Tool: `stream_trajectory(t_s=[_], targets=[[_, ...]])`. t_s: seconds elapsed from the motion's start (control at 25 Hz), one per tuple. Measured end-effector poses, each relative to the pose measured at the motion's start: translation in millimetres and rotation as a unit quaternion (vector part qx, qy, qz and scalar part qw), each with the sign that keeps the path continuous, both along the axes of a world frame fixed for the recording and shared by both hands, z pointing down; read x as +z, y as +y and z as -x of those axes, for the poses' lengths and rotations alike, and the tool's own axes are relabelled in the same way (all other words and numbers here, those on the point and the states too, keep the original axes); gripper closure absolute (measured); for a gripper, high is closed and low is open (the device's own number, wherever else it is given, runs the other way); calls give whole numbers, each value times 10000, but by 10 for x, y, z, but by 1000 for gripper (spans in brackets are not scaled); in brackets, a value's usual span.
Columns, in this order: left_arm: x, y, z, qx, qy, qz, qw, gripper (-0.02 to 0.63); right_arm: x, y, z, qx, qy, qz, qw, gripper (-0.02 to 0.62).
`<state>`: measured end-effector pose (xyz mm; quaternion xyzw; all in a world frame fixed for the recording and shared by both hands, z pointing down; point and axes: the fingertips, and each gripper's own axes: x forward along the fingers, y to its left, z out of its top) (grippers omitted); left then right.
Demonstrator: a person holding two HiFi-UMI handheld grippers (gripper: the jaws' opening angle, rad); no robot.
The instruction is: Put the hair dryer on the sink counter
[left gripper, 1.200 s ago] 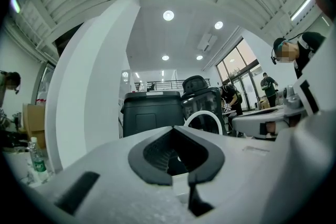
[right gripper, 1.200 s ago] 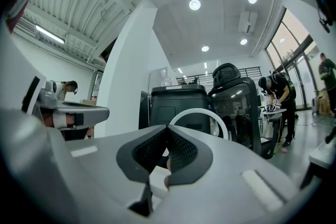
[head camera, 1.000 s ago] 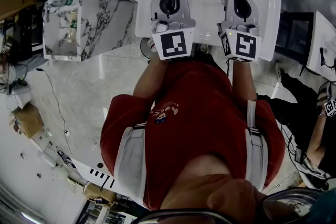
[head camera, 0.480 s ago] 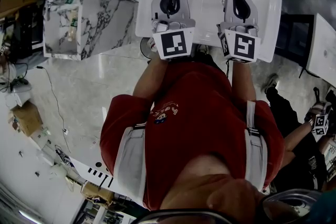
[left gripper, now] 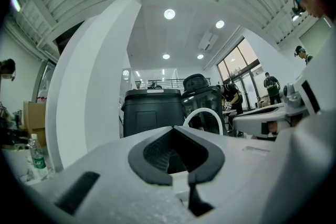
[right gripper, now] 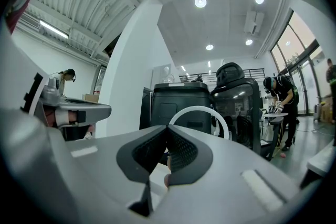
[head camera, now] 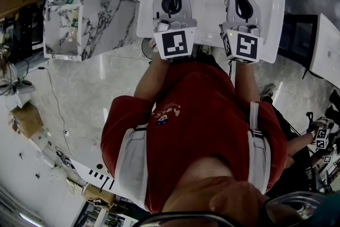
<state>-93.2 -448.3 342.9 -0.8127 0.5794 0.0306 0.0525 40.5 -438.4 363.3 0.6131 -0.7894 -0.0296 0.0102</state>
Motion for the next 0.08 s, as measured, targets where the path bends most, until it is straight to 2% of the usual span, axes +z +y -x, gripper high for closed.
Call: stream_trajectory(t_s=[0.08], targets=[[2, 4, -4, 13, -7, -3, 10000, 603, -6, 5, -3, -4, 18, -11, 10000, 595]])
